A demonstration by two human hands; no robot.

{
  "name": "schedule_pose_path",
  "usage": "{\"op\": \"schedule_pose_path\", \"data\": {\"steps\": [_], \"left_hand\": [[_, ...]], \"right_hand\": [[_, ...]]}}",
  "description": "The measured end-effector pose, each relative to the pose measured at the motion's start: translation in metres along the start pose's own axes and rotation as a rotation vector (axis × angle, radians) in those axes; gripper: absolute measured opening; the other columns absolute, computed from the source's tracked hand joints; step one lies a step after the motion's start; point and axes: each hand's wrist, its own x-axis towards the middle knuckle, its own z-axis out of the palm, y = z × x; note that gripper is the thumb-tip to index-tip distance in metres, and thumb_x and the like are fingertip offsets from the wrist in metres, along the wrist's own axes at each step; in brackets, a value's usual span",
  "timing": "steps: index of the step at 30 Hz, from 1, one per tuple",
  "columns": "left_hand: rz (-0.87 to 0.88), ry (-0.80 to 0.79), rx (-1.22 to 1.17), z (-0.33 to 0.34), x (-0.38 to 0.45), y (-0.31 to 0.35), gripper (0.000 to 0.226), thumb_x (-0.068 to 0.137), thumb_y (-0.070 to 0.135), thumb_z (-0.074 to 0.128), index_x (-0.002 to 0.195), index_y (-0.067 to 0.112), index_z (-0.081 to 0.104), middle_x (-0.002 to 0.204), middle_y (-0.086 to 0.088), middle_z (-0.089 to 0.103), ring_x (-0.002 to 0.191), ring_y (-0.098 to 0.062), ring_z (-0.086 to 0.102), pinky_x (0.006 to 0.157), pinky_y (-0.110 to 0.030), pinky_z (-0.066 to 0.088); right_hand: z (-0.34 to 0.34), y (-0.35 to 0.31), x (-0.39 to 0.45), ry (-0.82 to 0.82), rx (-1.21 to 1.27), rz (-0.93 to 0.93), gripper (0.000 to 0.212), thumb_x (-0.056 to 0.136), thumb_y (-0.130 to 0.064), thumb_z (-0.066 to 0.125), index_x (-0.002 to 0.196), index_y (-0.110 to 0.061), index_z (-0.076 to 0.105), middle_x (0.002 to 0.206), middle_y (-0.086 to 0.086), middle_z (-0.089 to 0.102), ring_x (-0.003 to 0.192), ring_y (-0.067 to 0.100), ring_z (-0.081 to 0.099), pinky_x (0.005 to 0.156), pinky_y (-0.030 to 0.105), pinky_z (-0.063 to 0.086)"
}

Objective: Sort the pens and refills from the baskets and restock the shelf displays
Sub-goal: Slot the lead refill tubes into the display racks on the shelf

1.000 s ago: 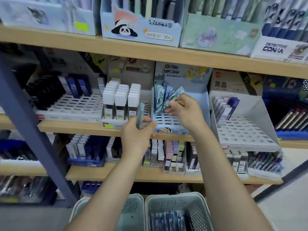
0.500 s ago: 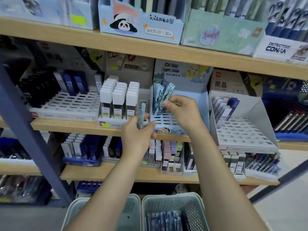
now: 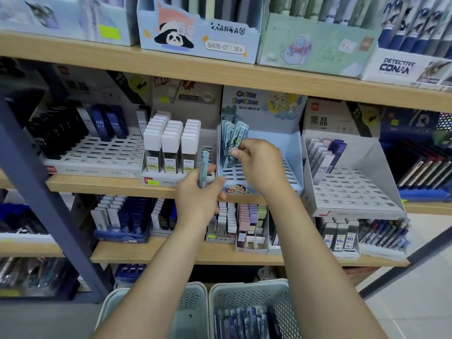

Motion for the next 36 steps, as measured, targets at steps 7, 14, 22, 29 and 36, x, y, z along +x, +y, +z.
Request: {"op": "schedule_pose_path", "data": {"steps": [7,14,22,29,36], "left_hand": [[0.005,-0.001,0.001,-0.001,0.001,-0.001,0.022,0.092,0.014,0.072,0.108,0.028,0.065,0.065,-0.003,0.067,0.048,-0.004,0.058,0.042,-0.02,0.046],[0.006,-0.002,-0.001,-0.001,0.001,-0.001,0.023,0.092,0.015,0.073,0.102,0.033,0.064,0.064,-0.003,0.067,0.047,-0.005,0.056,0.041,-0.02,0.045],[0.005,0.005,0.005,-0.001,0.004,-0.003,0.023,0.091,0.016,0.074,0.104,0.032,0.065,0.058,0.0,0.066,0.05,-0.011,0.056,0.043,-0.023,0.046],[0.058,-0.015,0.03,-0.002,0.0,0.0,0.014,0.095,0.018,0.069,0.105,0.026,0.065,0.062,-0.003,0.065,0.039,-0.005,0.049,0.041,-0.02,0.044],[0.112,-0.142,0.044,-0.008,0.001,0.013,0.009,0.102,0.029,0.055,0.103,0.022,0.05,0.069,-0.002,0.066,0.045,-0.017,0.051,0.056,-0.032,0.047]], "right_hand": [[-0.001,-0.002,0.004,-0.009,-0.126,-0.021,0.043,0.102,-0.033,0.053,0.063,-0.025,0.037,0.065,-0.009,0.046,0.077,0.022,0.043,0.086,0.038,0.032],[-0.004,-0.003,0.004,-0.01,-0.15,-0.051,0.033,0.103,-0.033,0.051,0.074,-0.019,0.047,0.07,-0.006,0.05,0.074,0.022,0.043,0.084,0.036,0.032],[0.005,-0.001,0.0,-0.045,-0.128,-0.068,0.028,0.1,-0.033,0.058,0.076,-0.02,0.055,0.071,-0.008,0.054,0.076,0.021,0.05,0.091,0.04,0.04],[0.012,0.009,-0.006,0.054,0.116,0.038,0.035,0.089,-0.043,0.07,0.072,-0.013,0.073,0.082,0.0,0.062,0.085,0.025,0.059,0.084,0.047,0.049],[0.002,0.011,-0.009,0.101,0.338,0.084,0.02,0.086,-0.035,0.076,0.078,-0.019,0.068,0.069,-0.008,0.06,0.066,0.009,0.053,0.071,0.039,0.053]]}}
